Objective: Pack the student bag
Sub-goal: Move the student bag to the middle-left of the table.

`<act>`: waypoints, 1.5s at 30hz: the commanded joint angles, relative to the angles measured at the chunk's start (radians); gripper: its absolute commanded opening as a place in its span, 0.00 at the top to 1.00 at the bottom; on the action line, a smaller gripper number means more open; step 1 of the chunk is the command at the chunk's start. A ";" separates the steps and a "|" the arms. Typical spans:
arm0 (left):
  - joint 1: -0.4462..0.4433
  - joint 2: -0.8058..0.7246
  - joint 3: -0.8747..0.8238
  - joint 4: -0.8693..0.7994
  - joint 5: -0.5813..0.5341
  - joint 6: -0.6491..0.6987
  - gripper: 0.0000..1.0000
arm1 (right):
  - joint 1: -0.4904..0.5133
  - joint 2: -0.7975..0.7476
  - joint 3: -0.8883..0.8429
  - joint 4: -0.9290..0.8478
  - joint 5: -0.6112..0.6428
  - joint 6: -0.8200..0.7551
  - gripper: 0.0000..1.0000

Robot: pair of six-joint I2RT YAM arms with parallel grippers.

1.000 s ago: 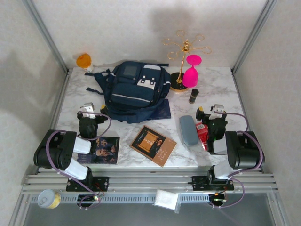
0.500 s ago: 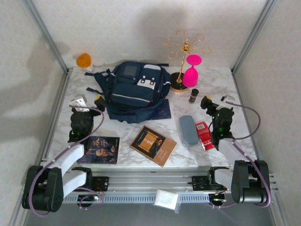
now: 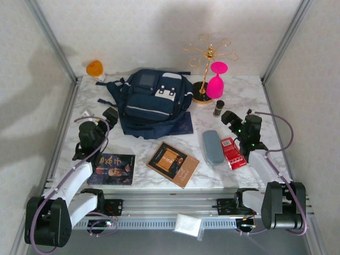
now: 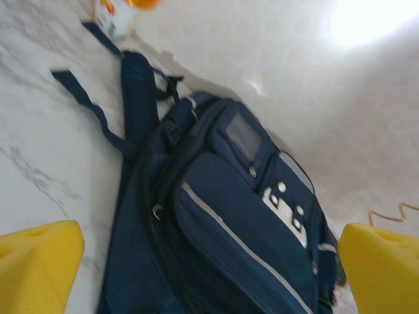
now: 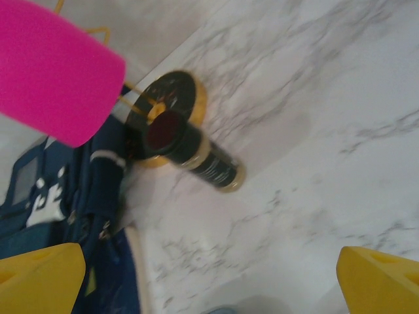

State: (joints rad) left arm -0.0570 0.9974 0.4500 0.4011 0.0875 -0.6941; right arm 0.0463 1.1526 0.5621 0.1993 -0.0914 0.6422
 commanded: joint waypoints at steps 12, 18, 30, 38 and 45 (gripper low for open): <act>-0.209 0.224 0.157 -0.400 -0.018 -0.175 0.01 | 0.336 0.143 0.120 -0.136 -0.124 0.098 0.01; -0.223 0.384 0.237 -0.370 -0.006 -0.211 0.01 | 0.410 0.179 0.124 -0.097 -0.114 0.131 0.01; -0.241 0.606 0.285 -0.184 -0.002 -0.370 0.27 | 0.439 0.177 0.122 -0.089 -0.070 0.119 0.01; -0.240 0.534 0.282 -0.205 -0.016 -0.346 0.78 | 0.446 0.171 0.140 -0.096 -0.049 0.100 0.01; -0.234 0.312 0.264 -0.311 0.078 -0.271 1.00 | 0.449 0.145 0.179 -0.155 -0.032 0.083 0.01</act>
State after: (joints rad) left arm -0.2863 1.4326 0.7094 0.1009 0.0929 -1.0218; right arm 0.4862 1.3285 0.7006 0.0803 -0.1505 0.7460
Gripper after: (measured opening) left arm 0.113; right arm 0.988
